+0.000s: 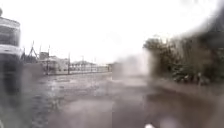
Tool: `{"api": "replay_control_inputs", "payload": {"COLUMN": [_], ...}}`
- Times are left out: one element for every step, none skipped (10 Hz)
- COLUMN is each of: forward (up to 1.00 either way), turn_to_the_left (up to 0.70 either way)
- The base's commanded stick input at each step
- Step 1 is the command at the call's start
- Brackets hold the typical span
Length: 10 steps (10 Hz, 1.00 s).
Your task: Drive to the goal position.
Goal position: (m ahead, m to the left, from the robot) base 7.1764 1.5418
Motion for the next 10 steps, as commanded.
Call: {"api": "replay_control_inputs", "payload": {"forward": [0.5,0.5,0.5,0.5,0.5,0.5,0.5,0.5,0.5,0.5], "turn_to_the_left": [0.02,0.02,0.02,0.02,0.02,0.02,0.02,0.02,0.02,0.02]}}
